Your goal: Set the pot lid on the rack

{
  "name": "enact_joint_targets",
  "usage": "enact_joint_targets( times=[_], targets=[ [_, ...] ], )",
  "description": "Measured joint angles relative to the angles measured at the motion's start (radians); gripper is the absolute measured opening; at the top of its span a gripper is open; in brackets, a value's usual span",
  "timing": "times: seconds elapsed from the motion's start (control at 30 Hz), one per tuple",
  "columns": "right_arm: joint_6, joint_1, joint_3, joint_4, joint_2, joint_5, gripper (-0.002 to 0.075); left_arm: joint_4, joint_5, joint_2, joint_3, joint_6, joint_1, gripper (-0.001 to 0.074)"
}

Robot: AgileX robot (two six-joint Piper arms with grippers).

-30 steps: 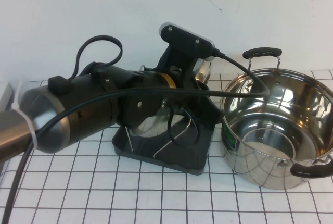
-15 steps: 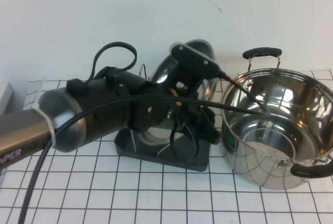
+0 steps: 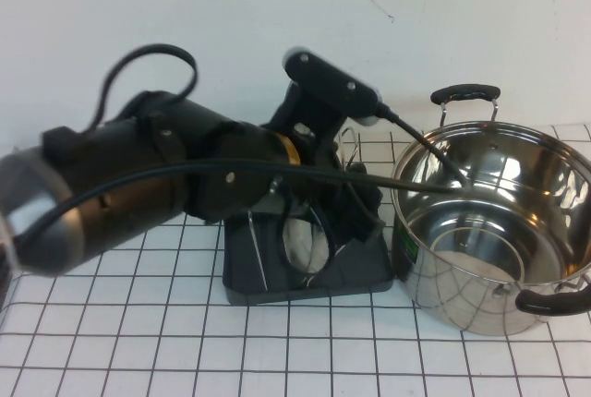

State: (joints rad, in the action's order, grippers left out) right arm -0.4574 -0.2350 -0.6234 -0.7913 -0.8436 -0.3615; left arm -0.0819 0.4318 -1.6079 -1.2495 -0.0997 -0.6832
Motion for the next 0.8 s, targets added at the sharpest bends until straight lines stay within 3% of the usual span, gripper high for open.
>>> enact_joint_targets(
  times=[0.27,0.33,0.4,0.5,0.57,0.67,0.8],
  targets=[
    [0.000,0.000,0.000,0.000,0.000,0.000,0.0533,0.017,0.057,0.127,0.000,0.000,0.000,0.0550],
    [0.000,0.000,0.000,0.000,0.000,0.000,0.0531,0.035,0.088,0.173,0.000,0.001,0.000,0.0521],
    [-0.009,0.000,0.000,0.000,0.000,0.000,0.0504,0.074,0.127,0.226,0.000,0.006,0.000,0.0432],
    [-0.063,0.000,0.000,-0.015,0.006,0.005,0.0386,0.180,0.195,0.298,0.000,0.025,0.000,0.0183],
    [-0.132,0.000,0.000,-0.047,0.027,0.023,0.0263,0.260,0.260,0.339,0.000,0.048,0.000,0.0086],
    [-0.286,0.000,0.000,-0.103,0.071,0.060,0.0079,0.390,0.344,0.399,0.019,0.167,0.000,0.0026],
    [-0.415,0.000,0.029,-0.188,0.165,0.088,0.0015,0.527,0.335,0.540,0.160,0.360,0.000,0.0005]
  ],
)
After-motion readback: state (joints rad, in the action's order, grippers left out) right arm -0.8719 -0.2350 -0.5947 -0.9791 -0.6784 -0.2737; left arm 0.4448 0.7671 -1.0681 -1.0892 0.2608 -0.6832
